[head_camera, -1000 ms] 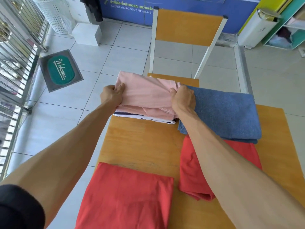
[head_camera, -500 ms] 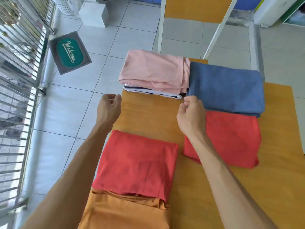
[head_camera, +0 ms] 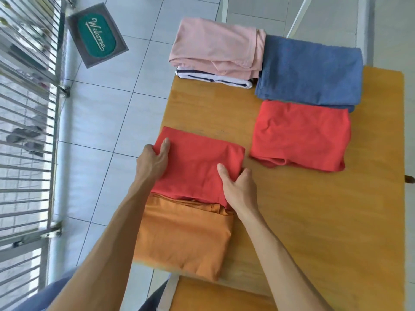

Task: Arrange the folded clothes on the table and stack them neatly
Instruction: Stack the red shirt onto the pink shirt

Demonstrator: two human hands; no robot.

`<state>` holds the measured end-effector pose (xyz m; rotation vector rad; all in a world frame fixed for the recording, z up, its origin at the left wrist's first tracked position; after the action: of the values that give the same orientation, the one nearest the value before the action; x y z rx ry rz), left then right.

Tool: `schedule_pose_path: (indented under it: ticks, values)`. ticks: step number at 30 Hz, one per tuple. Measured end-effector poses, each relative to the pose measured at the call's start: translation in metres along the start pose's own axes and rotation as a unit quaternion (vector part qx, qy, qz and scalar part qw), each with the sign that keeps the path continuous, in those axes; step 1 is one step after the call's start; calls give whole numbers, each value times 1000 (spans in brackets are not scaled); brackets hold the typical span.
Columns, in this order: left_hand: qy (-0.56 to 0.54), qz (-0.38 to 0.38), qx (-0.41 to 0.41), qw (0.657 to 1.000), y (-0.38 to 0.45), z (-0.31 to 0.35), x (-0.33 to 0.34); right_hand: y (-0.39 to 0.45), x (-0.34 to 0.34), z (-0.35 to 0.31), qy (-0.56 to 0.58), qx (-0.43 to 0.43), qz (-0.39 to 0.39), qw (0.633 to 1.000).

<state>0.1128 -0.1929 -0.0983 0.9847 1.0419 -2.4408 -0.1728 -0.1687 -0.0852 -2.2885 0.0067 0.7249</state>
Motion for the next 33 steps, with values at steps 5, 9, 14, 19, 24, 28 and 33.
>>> schedule_pose_path:
  ticks: [5, 9, 14, 19, 24, 28, 33]
  values:
    - [-31, -24, 8, 999, 1, 9, -5, 14, -1, 0, 87, 31, -2, 996]
    - [-79, -15, 31, 996, 5, 27, -13, 27, -24, -22, 110, -41, 33, 993]
    - [-174, -29, 73, 982, 22, 63, -24, 43, -46, -60, 146, -99, 36, 984]
    - [-235, -28, 125, 963, 40, 113, -34, 64, -49, -92, 322, -78, -32, 943]
    - [-247, -24, 183, 951, 70, 184, -58, 91, -93, -164, 298, -167, 32, 939]
    - [-244, -16, 224, 943, 103, 239, -74, 123, -122, -225, 259, -209, 52, 942]
    - [-218, 17, 242, 945, 139, 289, -77, 167, -137, -272, 251, -217, 49, 942]
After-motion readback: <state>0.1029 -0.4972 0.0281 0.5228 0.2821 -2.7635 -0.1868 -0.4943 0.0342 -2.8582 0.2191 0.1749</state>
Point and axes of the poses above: each hand's wrist, its own y-axis towards the middle knuckle, its own x-axis out of the palm, z = x × y, the point moved 8 cm from there along y, towards the middle knuckle, and after that the axes turned 2 degrees about -z, right-handed, at the moved point
